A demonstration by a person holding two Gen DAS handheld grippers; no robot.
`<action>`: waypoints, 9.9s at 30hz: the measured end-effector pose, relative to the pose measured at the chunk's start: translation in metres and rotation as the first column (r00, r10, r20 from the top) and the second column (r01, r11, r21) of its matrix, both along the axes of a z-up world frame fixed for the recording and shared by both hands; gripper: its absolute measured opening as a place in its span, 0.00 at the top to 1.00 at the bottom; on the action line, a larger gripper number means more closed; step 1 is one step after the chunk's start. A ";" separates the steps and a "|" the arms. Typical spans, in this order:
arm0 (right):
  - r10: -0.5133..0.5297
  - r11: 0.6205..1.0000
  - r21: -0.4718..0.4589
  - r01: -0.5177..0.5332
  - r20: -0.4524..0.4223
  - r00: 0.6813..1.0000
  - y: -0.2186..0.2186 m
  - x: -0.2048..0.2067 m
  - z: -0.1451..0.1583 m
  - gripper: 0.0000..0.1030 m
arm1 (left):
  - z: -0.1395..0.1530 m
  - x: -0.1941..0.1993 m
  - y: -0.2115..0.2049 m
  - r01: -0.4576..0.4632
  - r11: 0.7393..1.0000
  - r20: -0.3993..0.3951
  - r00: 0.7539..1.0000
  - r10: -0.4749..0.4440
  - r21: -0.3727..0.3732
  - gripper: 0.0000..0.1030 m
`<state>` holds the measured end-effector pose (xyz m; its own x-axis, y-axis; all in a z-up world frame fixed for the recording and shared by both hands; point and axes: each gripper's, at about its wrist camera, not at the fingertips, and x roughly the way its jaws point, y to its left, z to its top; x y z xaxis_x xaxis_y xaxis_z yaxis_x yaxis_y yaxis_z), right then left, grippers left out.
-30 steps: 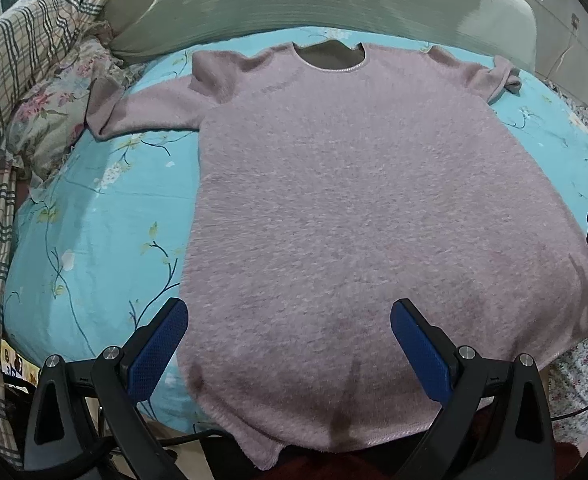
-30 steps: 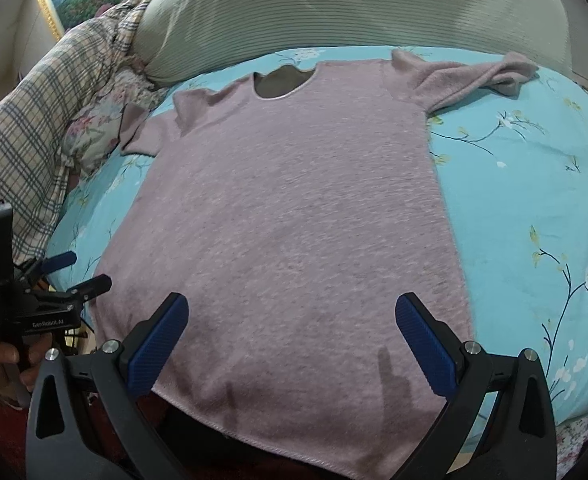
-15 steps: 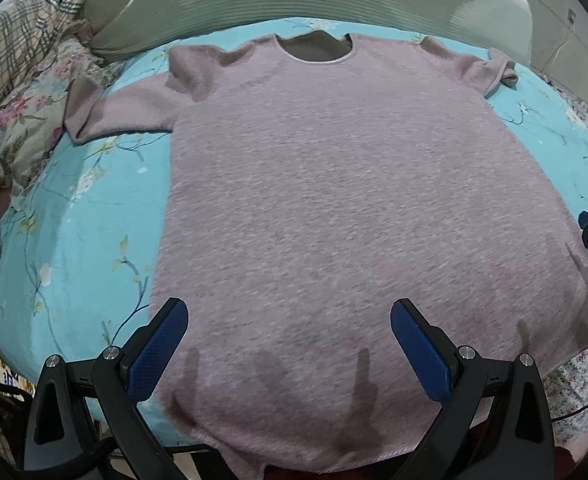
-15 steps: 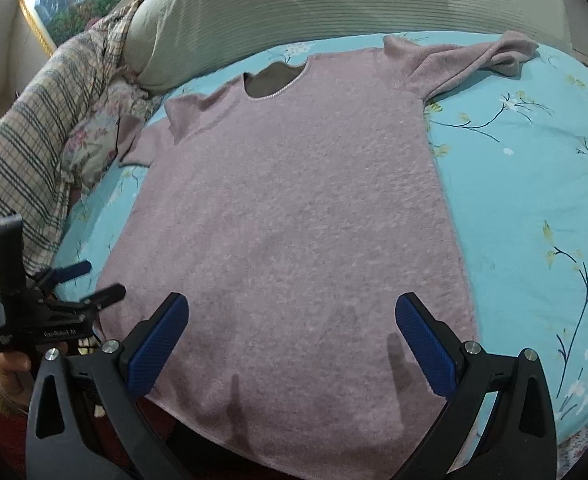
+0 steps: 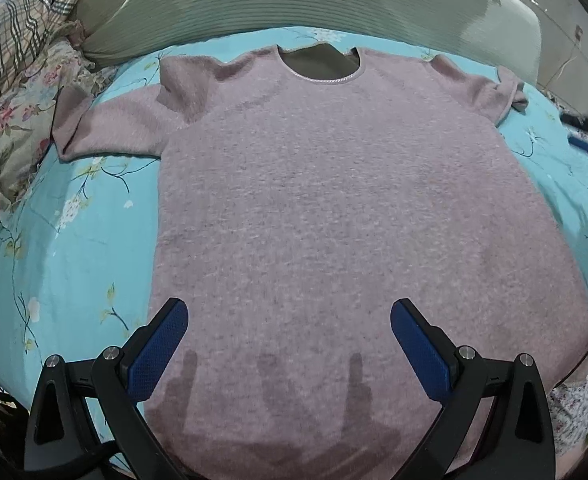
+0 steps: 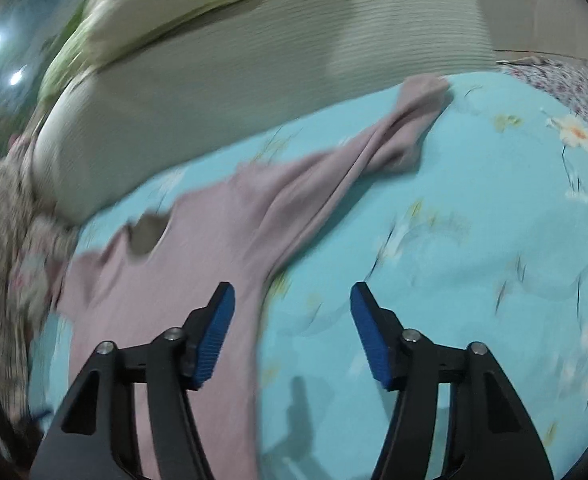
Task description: Fold small clothes
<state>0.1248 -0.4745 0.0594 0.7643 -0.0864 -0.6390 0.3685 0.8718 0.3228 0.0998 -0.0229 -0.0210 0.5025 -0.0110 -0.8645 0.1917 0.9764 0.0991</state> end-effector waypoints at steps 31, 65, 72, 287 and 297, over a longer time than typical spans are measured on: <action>0.196 0.971 0.111 -0.211 0.134 0.971 -0.003 0.174 0.024 0.94 | -0.039 0.088 -0.015 -0.029 0.994 -0.127 0.992 0.015 -0.103 0.01; 0.408 0.896 0.207 -0.394 -0.031 0.912 0.156 0.148 -0.070 0.63 | 0.000 0.188 -0.027 -0.015 0.955 0.022 1.000 0.022 -0.298 0.01; 0.350 0.918 0.221 -0.329 -0.066 0.934 0.130 0.145 -0.088 0.63 | -0.023 0.251 -0.052 -0.060 0.994 0.034 0.997 0.064 -0.096 0.13; 0.058 0.970 0.227 -0.082 0.109 0.992 0.114 0.121 -0.037 0.93 | -0.038 0.198 0.108 -0.326 0.909 0.081 0.931 0.357 -0.258 0.53; -0.013 0.980 0.194 0.034 -0.111 0.994 0.100 0.086 -0.078 0.73 | -0.040 0.179 0.108 -0.335 0.909 0.082 0.928 0.364 -0.247 0.56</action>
